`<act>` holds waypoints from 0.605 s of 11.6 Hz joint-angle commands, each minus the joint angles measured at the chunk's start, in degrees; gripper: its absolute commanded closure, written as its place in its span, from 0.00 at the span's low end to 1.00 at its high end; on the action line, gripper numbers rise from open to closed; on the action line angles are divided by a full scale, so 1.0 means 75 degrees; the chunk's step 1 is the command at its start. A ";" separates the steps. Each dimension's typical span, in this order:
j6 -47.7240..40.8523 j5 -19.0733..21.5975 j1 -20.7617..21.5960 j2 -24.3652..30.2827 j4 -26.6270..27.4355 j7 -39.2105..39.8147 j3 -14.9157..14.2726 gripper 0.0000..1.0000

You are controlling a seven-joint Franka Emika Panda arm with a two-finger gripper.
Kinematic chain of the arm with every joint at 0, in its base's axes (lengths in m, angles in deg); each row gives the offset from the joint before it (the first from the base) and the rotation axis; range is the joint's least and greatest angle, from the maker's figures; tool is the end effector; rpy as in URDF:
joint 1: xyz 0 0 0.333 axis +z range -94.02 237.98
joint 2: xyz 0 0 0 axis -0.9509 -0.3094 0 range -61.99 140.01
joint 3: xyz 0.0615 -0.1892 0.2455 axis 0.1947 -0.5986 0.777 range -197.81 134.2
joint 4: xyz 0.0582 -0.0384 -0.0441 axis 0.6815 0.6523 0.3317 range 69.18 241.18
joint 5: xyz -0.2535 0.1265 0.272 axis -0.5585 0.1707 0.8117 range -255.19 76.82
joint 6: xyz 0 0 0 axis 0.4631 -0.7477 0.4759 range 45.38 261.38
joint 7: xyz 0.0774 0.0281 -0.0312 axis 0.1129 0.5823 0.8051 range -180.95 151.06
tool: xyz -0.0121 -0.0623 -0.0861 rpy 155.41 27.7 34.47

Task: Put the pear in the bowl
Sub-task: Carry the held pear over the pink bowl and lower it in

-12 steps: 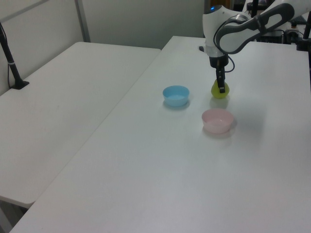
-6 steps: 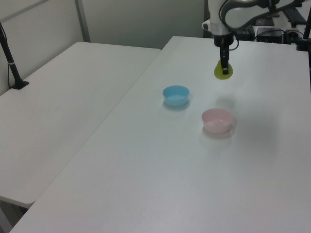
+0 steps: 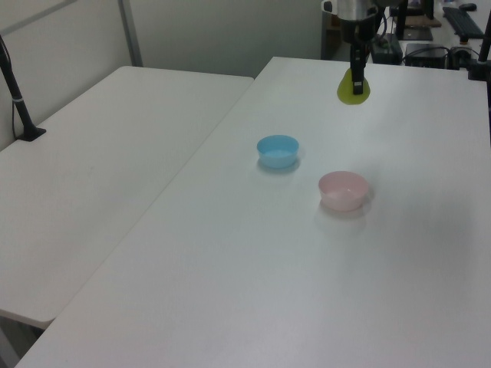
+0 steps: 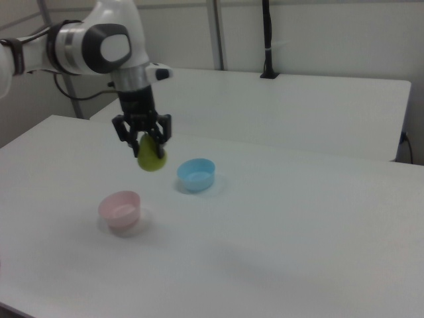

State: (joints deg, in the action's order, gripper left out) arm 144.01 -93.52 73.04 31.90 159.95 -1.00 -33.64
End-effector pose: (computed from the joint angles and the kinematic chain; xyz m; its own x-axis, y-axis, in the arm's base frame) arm 0.5935 -0.0144 0.5252 0.9673 0.2368 -0.0911 0.2425 -0.9684 0.0576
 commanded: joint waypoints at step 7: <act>0.0972 0.0086 0.2073 -0.0035 0.1319 -0.2151 -0.0024 0.72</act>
State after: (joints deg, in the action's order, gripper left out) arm 145.88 -93.48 87.23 31.35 165.38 -15.22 -33.21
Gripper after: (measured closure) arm 0.370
